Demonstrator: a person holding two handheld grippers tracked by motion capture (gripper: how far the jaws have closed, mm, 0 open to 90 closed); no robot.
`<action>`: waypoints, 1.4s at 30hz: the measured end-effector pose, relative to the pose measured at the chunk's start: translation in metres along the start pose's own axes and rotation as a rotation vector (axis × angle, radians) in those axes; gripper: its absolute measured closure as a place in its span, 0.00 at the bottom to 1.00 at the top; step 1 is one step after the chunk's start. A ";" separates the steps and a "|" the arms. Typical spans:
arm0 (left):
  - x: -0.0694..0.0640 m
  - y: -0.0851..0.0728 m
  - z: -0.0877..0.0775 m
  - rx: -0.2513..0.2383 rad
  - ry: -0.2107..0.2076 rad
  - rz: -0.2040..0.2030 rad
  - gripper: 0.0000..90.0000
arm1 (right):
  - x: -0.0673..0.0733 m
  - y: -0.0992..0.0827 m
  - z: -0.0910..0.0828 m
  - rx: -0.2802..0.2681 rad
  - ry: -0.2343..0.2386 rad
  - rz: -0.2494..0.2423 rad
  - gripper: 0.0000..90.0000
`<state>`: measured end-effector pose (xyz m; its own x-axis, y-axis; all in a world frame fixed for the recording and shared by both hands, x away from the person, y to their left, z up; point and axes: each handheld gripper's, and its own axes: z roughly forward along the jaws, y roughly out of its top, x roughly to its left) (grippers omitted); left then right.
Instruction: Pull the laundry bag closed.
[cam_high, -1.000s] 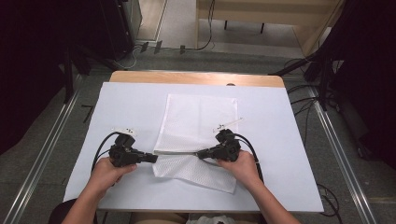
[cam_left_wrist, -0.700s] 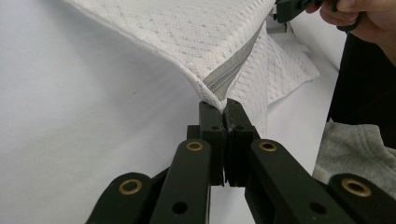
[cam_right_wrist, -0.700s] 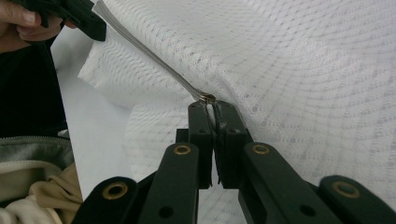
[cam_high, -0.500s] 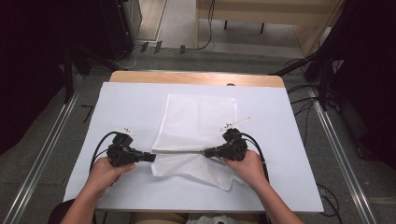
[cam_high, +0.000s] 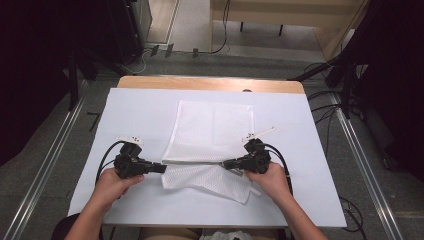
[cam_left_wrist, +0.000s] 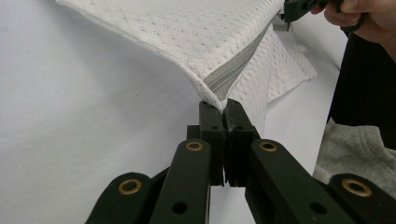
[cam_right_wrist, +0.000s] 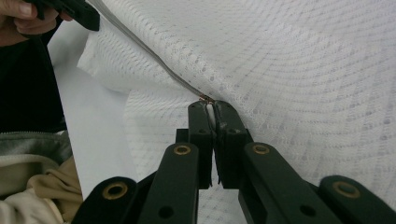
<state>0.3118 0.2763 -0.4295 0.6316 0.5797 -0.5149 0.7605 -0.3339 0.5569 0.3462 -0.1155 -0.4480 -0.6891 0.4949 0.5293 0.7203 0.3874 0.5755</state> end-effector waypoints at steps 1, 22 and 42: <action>0.000 0.000 -0.001 -0.001 0.001 0.000 0.99 | 0.000 0.000 -0.001 0.001 -0.006 -0.003 0.98; 0.002 -0.001 0.000 0.001 0.005 -0.001 0.99 | -0.009 -0.009 -0.015 -0.001 -0.019 0.015 0.98; 0.003 -0.002 -0.002 -0.006 0.010 -0.003 0.99 | -0.015 -0.014 -0.027 -0.009 -0.036 0.033 0.98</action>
<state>0.3117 0.2804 -0.4310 0.6278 0.5883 -0.5097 0.7613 -0.3276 0.5595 0.3443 -0.1494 -0.4472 -0.6614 0.5354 0.5253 0.7418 0.3635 0.5635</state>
